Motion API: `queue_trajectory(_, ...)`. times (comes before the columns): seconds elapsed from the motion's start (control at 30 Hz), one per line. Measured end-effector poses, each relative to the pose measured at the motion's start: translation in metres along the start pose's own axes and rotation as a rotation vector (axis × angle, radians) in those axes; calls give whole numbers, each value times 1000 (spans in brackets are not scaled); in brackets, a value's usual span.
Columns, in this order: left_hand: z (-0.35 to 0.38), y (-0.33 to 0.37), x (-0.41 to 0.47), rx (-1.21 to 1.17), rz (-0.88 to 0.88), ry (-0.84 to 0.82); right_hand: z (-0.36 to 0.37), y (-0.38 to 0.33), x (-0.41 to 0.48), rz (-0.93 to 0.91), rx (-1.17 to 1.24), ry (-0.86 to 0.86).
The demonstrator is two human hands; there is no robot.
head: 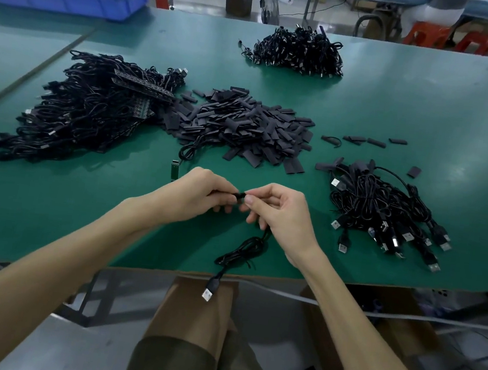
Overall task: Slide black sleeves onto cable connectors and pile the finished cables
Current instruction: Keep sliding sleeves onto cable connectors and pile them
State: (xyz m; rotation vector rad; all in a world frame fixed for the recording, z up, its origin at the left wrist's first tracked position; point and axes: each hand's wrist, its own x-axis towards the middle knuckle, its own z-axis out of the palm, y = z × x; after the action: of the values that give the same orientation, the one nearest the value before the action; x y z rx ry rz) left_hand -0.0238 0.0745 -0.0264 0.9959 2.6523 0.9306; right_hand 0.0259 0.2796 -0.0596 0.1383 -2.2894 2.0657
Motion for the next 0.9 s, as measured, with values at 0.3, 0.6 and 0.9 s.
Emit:
queue_trajectory(0.3, -2, 1, 4, -75, -17, -66, 0, -2, -1, -3, 4, -4)
queue_trajectory(0.6, -3, -2, 6, -280, -38, -140, 0, -3, 0, 21, -12, 12)
queue_trajectory(0.9, -9, 0, 5, -293, -16, -208, -4, -5, -2, 6, -46, -37)
